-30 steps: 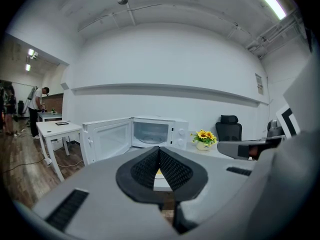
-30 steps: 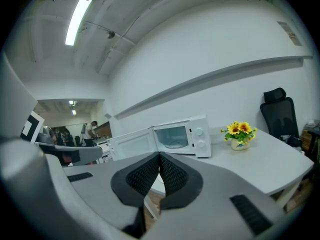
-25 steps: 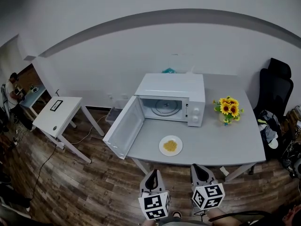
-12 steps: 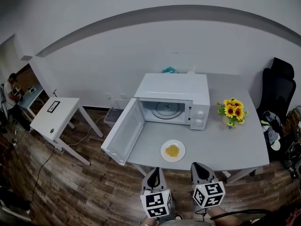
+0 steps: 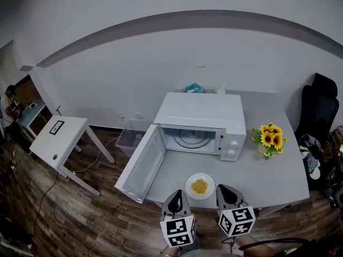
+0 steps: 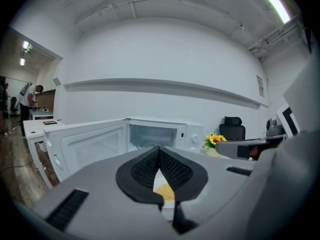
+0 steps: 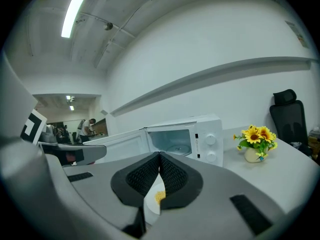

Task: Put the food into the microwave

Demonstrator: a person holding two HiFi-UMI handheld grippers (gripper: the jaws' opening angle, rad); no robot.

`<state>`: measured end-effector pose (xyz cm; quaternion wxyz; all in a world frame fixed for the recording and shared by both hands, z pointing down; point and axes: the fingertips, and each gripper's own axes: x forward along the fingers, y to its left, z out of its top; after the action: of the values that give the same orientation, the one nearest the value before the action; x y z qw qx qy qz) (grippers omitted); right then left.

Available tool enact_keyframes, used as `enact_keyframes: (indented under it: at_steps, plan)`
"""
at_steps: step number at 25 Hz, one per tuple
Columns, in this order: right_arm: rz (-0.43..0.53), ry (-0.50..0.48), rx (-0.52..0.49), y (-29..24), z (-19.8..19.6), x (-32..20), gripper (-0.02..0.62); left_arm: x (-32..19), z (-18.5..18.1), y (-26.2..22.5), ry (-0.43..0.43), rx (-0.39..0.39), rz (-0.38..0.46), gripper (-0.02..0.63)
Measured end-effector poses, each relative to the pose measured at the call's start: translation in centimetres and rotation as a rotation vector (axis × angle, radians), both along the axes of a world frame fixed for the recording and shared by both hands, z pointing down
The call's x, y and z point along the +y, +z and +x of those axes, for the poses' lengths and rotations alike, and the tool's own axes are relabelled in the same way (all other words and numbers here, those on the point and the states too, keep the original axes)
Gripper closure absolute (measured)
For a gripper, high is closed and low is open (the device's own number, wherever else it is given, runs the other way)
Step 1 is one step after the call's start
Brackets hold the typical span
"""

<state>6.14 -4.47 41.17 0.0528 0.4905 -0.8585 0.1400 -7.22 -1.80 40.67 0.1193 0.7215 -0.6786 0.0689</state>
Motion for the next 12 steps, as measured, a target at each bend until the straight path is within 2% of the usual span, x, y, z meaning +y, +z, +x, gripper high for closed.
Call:
enact_keyframes:
  at_steps: [12]
  plan:
    - [-0.015,0.048,0.033,0.2,-1.9,-5.8,0.580,-6.9,-2.8,0.1,0.036,0.008,-0.003,0.609]
